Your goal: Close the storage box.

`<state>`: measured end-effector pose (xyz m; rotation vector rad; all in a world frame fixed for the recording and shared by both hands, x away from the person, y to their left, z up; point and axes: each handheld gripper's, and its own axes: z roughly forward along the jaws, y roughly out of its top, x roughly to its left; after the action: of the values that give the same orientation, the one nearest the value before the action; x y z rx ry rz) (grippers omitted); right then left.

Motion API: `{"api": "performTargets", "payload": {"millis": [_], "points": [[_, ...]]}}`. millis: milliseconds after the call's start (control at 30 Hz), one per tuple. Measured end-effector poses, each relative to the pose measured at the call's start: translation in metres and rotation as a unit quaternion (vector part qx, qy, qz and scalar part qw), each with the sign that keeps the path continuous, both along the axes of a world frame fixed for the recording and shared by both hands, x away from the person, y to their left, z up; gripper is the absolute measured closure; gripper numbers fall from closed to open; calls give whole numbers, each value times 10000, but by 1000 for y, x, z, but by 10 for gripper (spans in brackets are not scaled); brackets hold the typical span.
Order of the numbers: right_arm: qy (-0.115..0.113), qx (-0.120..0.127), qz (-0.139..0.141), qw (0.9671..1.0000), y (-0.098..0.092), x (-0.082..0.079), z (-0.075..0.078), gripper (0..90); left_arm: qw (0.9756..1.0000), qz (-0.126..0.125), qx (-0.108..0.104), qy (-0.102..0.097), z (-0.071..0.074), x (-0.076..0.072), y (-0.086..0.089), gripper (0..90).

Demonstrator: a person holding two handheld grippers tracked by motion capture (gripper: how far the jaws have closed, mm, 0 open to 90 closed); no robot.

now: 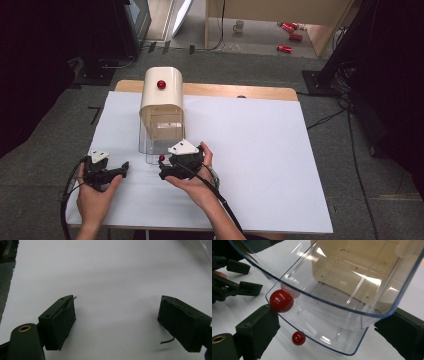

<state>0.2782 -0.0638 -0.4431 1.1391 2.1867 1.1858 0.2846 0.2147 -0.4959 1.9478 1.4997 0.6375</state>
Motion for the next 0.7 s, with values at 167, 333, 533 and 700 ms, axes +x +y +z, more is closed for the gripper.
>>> {"api": "performTargets", "payload": {"millis": [167, 333, 533, 700], "points": [[-86, 156, -32, 9998, -4, -1, 8, 78, 10000, 12, -11, -8, 0, 0, 0, 144], [-36, 171, -32, 9998, -5, 1, 12, 80, 10000, 10, -9, -6, 0, 0, 0, 144], [-24, 103, -44, 9999, -3, 8, 16, 80, 10000, 2, 4, 1, 0, 0, 0, 144], [50, 162, -41, 9998, -3, 18, 17, 69, 10000, 15, -13, -8, 0, 0, 0, 144]]}}
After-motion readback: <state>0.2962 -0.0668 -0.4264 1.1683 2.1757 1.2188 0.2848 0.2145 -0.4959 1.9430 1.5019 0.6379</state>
